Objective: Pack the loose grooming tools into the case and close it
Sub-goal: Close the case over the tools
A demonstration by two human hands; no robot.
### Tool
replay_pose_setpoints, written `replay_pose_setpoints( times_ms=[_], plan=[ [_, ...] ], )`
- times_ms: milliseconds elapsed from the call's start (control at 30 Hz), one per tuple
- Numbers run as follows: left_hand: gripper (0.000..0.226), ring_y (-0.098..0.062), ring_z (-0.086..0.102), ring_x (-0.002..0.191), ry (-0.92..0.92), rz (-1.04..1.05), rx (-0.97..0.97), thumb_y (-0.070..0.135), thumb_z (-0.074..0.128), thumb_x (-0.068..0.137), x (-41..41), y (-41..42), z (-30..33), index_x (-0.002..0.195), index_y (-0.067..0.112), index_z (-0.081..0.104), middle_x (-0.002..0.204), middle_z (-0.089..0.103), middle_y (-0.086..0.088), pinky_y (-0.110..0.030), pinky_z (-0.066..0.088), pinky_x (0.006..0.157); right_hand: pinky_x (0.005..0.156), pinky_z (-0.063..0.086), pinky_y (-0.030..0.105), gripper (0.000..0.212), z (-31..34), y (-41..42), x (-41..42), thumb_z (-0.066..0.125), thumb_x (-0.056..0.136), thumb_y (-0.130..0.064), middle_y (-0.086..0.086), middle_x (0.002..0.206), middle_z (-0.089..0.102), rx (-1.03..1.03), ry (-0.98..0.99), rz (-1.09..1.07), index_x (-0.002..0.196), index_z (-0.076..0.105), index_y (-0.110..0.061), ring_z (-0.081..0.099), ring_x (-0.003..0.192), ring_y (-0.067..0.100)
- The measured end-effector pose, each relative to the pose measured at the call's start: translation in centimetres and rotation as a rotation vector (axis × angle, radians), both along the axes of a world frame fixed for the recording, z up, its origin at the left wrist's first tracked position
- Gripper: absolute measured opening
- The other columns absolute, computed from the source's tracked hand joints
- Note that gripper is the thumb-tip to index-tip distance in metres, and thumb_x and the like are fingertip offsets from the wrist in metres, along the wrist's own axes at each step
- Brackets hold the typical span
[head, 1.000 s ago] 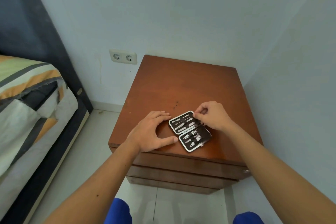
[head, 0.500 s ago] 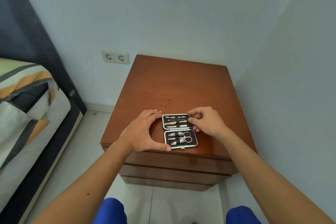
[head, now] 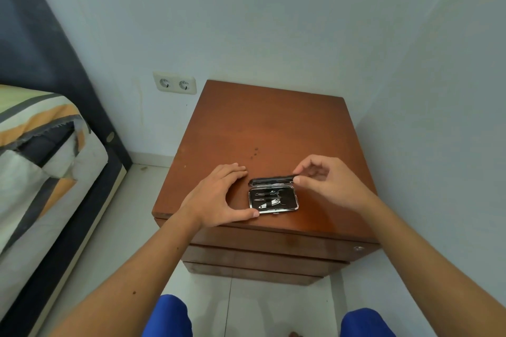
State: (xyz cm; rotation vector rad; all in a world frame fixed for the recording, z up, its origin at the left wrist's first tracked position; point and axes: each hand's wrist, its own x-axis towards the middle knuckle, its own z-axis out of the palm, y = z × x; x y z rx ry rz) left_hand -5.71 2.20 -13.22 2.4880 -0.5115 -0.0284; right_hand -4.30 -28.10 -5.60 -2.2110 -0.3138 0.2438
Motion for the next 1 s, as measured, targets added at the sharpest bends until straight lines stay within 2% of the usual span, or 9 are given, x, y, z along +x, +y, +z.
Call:
replay_pose_setpoints(
  times_ms=[100, 200, 300, 367, 433, 600, 733, 900, 1000],
  plan=[
    [0.114, -0.004, 0.024, 0.155, -0.002, -0.009, 0.012, 0.09, 0.067, 0.07, 0.0, 0.0, -0.1, 0.158, 0.022, 0.045, 0.164, 0.04, 0.011, -0.031, 0.024, 0.127, 0.097, 0.057, 0.026, 0.012, -1.7, -0.5, -2.1, 0.084, 0.086, -0.015, -0.005, 0.109, 0.077, 0.03, -0.097, 0.044, 0.092, 0.075, -0.021, 0.074, 0.103, 0.01],
    [0.114, -0.005, 0.024, 0.156, -0.004, -0.026, 0.021, 0.093, 0.064, 0.068, 0.1, 0.1, -0.1, 0.157, 0.024, 0.046, 0.164, 0.04, 0.012, -0.037, 0.026, 0.128, 0.1, 0.056, 0.029, 0.013, -3.7, -0.5, -3.0, 0.083, 0.086, -0.015, -0.01, 0.121, 0.07, -0.049, -0.198, 0.081, 0.091, 0.075, -0.023, 0.068, 0.114, 0.008],
    [0.113, -0.005, 0.026, 0.155, -0.01, -0.045, 0.008, 0.094, 0.066, 0.066, 0.1, 0.2, -0.2, 0.154, 0.025, 0.05, 0.162, 0.044, 0.012, -0.037, 0.027, 0.127, 0.095, 0.058, 0.029, 0.018, -4.8, 0.0, -3.0, 0.079, 0.09, -0.014, -0.01, 0.125, 0.065, -0.073, -0.247, 0.086, 0.104, 0.075, -0.023, 0.065, 0.114, 0.008],
    [0.112, -0.005, 0.029, 0.154, -0.02, -0.047, -0.011, 0.094, 0.068, 0.064, 0.2, 0.2, -0.4, 0.15, 0.025, 0.054, 0.158, 0.048, 0.013, -0.035, 0.028, 0.126, 0.092, 0.058, 0.027, 0.029, -5.3, 0.7, -2.7, 0.078, 0.091, -0.013, -0.01, 0.126, 0.062, -0.073, -0.265, 0.084, 0.118, 0.074, -0.022, 0.066, 0.108, 0.01],
    [0.105, -0.004, 0.033, 0.151, -0.037, -0.038, -0.037, 0.093, 0.069, 0.066, 0.2, 0.2, -0.5, 0.145, 0.025, 0.059, 0.153, 0.053, 0.013, -0.033, 0.03, 0.124, 0.09, 0.058, 0.027, 0.032, -5.6, 1.6, -2.5, 0.077, 0.092, -0.015, -0.01, 0.125, 0.06, -0.086, -0.271, 0.072, 0.123, 0.074, -0.021, 0.066, 0.101, 0.01],
    [0.068, -0.007, 0.049, 0.141, -0.118, 0.004, -0.141, 0.07, 0.072, 0.085, 0.3, 0.3, -0.7, 0.134, 0.022, 0.066, 0.137, 0.064, 0.009, -0.031, 0.042, 0.117, 0.088, 0.058, 0.031, 0.029, -6.1, 3.3, -1.9, 0.079, 0.091, -0.02, -0.008, 0.122, 0.058, -0.071, -0.293, 0.048, 0.119, 0.075, -0.021, 0.064, 0.091, 0.009],
    [0.057, -0.008, 0.053, 0.136, -0.122, -0.01, -0.163, 0.06, 0.07, 0.09, 0.6, 0.5, -1.1, 0.132, 0.022, 0.067, 0.134, 0.066, 0.008, -0.029, 0.043, 0.115, 0.087, 0.057, 0.033, 0.029, -6.2, 3.5, -1.4, 0.081, 0.088, -0.033, -0.011, 0.126, 0.058, -0.055, -0.288, 0.045, 0.115, 0.074, -0.026, 0.063, 0.094, 0.01],
    [0.04, -0.008, 0.06, 0.122, -0.154, -0.018, -0.223, 0.044, 0.069, 0.098, 0.6, 0.5, -1.0, 0.129, 0.019, 0.069, 0.128, 0.066, 0.008, -0.029, 0.049, 0.107, 0.096, 0.054, 0.03, 0.031, -6.1, 4.4, -0.6, 0.076, 0.091, -0.039, -0.012, 0.13, 0.06, -0.056, -0.312, 0.07, 0.12, 0.073, -0.03, 0.059, 0.119, 0.007],
    [0.036, -0.008, 0.063, 0.117, -0.175, -0.006, -0.229, 0.039, 0.071, 0.097, 0.6, 0.4, -1.1, 0.126, 0.018, 0.071, 0.124, 0.068, 0.008, -0.033, 0.052, 0.103, 0.103, 0.05, 0.034, 0.027, -6.3, 4.9, -0.2, 0.077, 0.091, -0.038, -0.013, 0.128, 0.064, -0.051, -0.324, 0.076, 0.116, 0.076, -0.03, 0.06, 0.121, 0.008]
  ],
)
